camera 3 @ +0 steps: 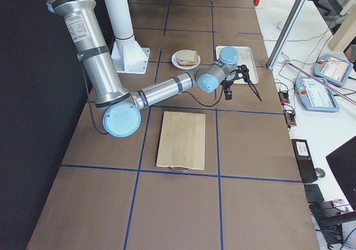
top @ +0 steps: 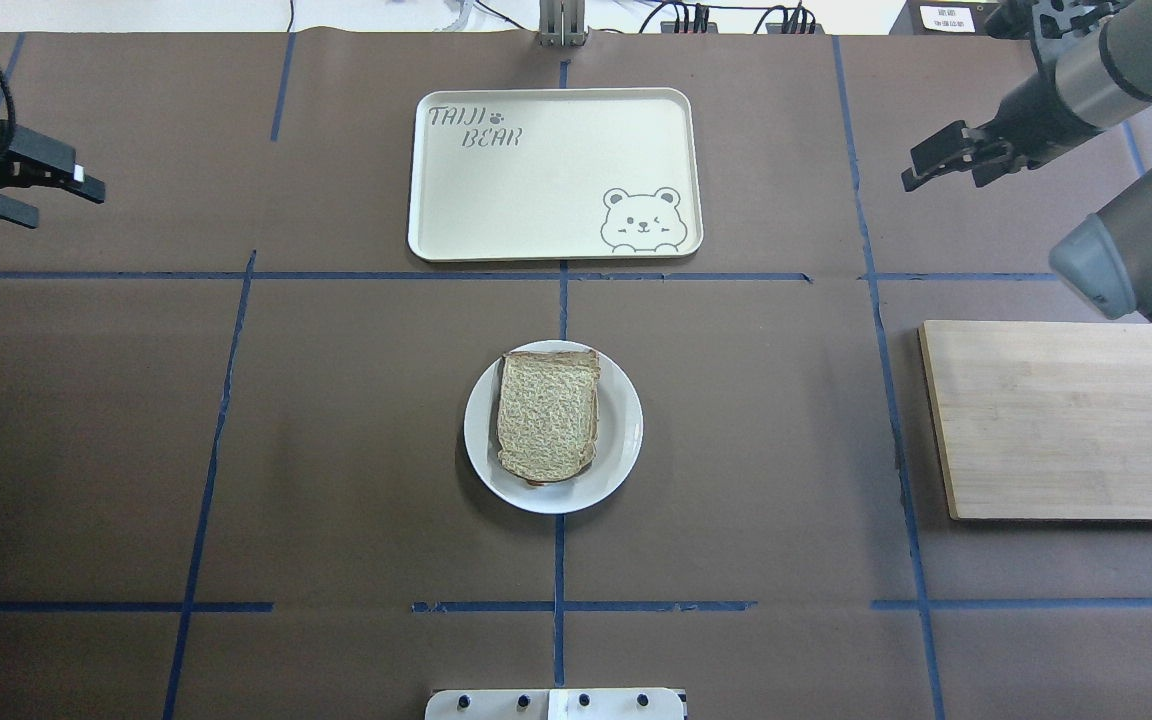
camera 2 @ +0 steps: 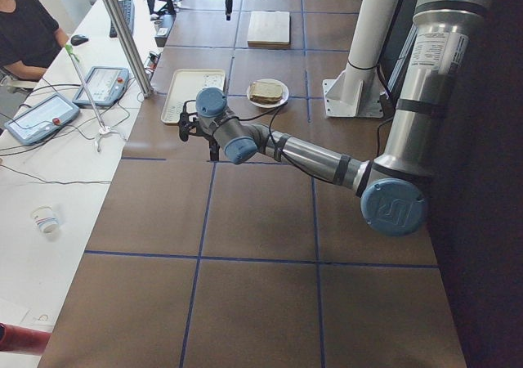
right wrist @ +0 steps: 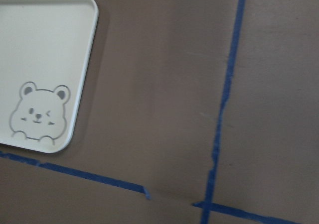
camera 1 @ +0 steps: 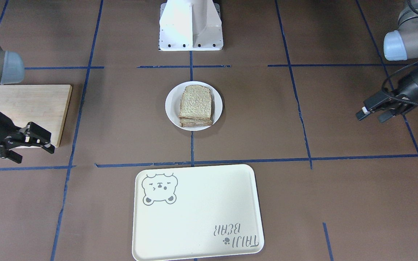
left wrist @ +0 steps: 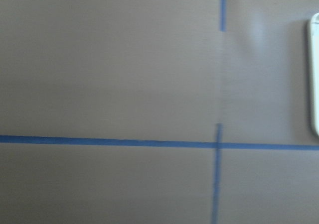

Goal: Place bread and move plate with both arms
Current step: 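Raise the right gripper away from the plate while the left arm reaches in, then move the left gripper to the plate rim nearest it and grip the rim, then slide the plate with the left gripper onto the bear tray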

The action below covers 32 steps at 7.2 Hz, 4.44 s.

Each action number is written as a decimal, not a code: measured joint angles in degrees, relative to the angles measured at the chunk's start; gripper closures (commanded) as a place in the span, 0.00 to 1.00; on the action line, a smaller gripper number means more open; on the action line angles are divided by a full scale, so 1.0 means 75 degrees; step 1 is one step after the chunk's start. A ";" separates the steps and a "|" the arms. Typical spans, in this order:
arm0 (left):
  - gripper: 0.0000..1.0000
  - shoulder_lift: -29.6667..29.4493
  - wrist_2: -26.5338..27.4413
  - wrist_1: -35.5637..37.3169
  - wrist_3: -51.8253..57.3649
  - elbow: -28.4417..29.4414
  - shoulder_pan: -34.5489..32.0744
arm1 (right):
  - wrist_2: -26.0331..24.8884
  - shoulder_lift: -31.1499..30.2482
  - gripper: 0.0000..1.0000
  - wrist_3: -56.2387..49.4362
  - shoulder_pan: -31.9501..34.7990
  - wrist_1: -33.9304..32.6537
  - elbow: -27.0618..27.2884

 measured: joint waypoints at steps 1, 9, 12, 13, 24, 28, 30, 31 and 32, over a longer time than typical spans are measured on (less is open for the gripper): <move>0.00 -0.0231 0.0366 -0.0551 -0.0944 0.0023 0.0476 | -0.0008 -0.0197 0.00 -0.1052 0.0382 -0.0624 0.0004; 0.37 -0.0905 0.3962 -0.3054 -0.5455 0.0427 0.4359 | 0.0298 -0.1559 0.00 -0.5343 0.2390 -0.3804 0.0426; 0.43 -0.1515 0.4018 -0.3061 -0.5497 0.1120 0.4787 | 0.0505 -0.1792 0.00 -0.5288 0.2477 -0.3792 0.0534; 0.44 -0.1577 0.4020 -0.3069 -0.5498 0.1211 0.4852 | 0.0624 -0.1815 0.00 -0.5287 0.2492 -0.3791 0.0489; 0.91 -0.1757 0.4300 -0.3141 -0.5502 0.1326 0.5552 | 0.0702 -0.1848 0.00 -0.5270 0.2551 -0.3790 0.0452; 1.00 -0.1816 0.4283 -0.3184 -0.5670 0.1239 0.5511 | 0.0713 -0.1807 0.00 -0.5294 0.2710 -0.3784 0.0457; 1.00 -0.1931 0.4290 -0.3655 -0.6250 0.1196 0.5411 | 0.0704 -0.1787 0.00 -0.5305 0.2861 -0.3443 0.0463; 1.00 -0.1974 0.4315 -0.3957 -0.6488 0.1196 0.5370 | 0.0696 -0.1814 0.00 -0.5299 0.2911 -0.3146 0.0462; 1.00 -0.2021 0.4436 -0.4220 -0.6678 0.1211 0.5350 | 0.0693 -0.1889 0.00 -0.5293 0.2933 -0.2986 0.0454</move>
